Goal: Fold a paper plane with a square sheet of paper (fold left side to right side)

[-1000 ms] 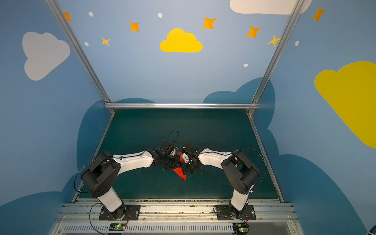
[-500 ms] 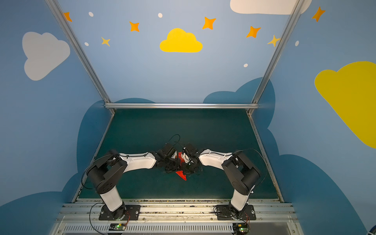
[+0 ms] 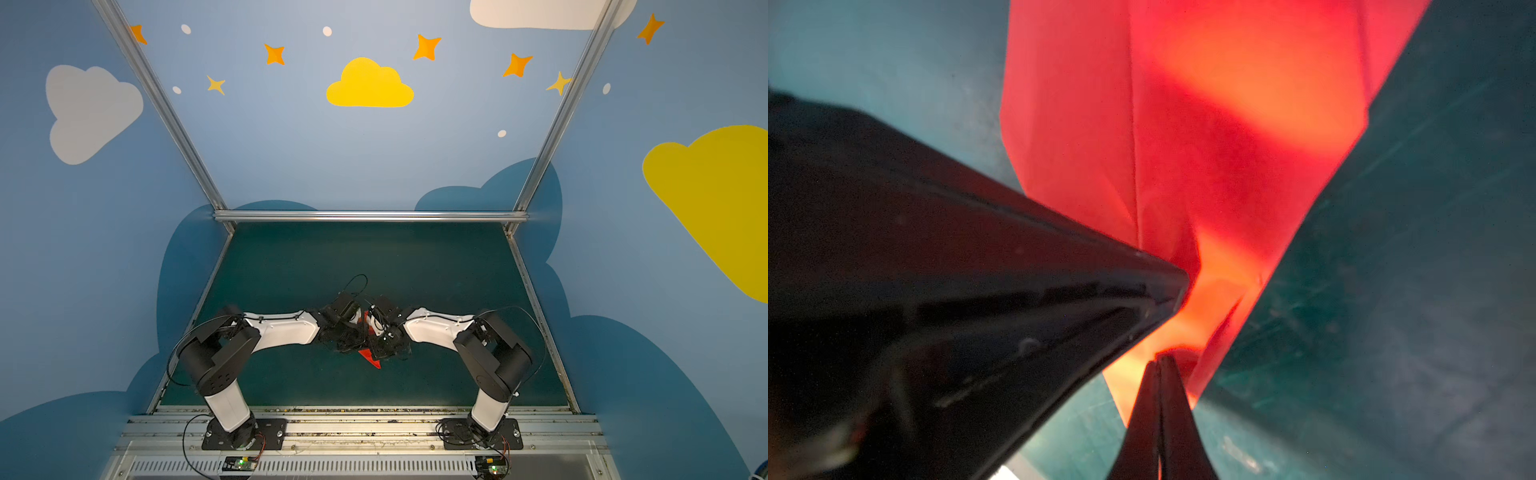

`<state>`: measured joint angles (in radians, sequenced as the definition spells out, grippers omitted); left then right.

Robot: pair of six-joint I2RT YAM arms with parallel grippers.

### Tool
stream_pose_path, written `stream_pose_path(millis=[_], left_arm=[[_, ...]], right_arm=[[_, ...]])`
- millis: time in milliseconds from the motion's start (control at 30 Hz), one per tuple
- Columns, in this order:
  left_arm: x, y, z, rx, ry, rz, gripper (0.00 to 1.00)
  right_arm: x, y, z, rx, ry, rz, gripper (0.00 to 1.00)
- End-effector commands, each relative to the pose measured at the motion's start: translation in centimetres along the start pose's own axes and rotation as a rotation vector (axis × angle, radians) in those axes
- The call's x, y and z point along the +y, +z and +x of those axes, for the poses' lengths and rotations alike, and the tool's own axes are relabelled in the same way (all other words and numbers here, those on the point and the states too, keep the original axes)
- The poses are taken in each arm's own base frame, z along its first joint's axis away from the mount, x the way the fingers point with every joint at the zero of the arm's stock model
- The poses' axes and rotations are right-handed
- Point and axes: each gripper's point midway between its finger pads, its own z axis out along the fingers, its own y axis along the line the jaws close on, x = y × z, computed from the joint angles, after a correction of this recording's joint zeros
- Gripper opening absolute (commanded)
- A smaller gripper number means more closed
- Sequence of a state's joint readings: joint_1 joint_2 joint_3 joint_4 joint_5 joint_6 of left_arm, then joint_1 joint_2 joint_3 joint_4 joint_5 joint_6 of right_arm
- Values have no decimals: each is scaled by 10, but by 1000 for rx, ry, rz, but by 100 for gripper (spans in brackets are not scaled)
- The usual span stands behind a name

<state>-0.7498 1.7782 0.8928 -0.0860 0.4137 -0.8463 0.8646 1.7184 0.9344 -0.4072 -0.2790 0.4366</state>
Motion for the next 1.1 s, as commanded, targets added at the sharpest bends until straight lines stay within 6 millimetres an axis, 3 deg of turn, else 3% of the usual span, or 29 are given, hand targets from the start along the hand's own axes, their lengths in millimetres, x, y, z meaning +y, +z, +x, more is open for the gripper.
stream_pose_path(millis=[0, 700, 1067], left_arm=[[29, 6, 3, -2, -32, -97, 3], [31, 5, 3, -5, -36, -105, 3], [31, 4, 1, -12, -38, -107, 3]], right_arm=[[-18, 11, 47, 141, 21, 71, 0], [-29, 12, 76, 162, 49, 83, 0], [-40, 11, 113, 192, 91, 89, 0]])
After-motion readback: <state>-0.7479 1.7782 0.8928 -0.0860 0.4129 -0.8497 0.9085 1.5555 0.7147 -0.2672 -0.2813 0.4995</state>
